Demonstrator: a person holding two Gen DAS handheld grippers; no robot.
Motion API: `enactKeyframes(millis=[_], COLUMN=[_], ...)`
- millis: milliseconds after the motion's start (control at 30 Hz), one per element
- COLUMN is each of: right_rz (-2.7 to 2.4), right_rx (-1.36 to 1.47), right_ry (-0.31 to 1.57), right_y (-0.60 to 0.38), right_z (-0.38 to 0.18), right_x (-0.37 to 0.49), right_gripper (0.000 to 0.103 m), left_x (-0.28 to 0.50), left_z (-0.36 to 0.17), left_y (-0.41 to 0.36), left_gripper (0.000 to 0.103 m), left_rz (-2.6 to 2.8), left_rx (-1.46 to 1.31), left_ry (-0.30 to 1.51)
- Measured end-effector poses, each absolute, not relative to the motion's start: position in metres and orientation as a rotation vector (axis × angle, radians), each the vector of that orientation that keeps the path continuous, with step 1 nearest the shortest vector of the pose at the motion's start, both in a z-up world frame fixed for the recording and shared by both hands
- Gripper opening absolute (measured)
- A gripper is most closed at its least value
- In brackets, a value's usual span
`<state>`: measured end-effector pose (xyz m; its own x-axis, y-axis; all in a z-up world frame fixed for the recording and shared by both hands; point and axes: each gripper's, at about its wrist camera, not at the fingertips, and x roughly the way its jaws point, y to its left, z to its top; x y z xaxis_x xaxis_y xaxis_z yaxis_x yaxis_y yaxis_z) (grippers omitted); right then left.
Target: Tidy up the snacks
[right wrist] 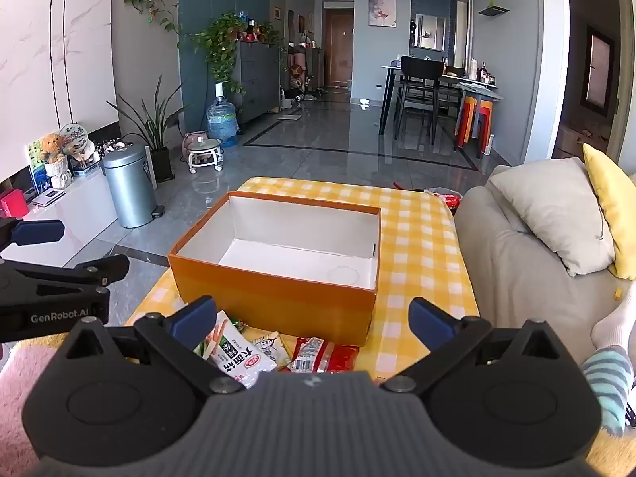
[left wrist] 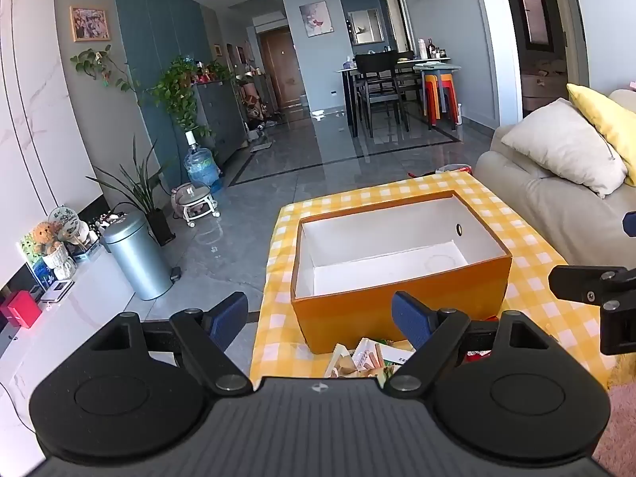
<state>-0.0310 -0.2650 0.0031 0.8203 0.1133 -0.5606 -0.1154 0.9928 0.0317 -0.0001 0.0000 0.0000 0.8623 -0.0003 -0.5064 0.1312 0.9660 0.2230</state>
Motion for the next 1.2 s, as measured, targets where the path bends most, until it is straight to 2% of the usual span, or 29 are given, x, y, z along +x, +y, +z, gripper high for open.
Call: enactKeyframes(millis=[1200], right_rz=[0.116], right_rx=[0.007], right_ry=[0.622], right_y=[-0.265], right_z=[0.000], right_x=[-0.027], right_gripper=[0.099], left_x=[0.002], left_z=[-0.003], left_y=[0.004], left_gripper=[0.096], left_rz=[-0.061], left_rx=[0.249], left_ry=[0.591])
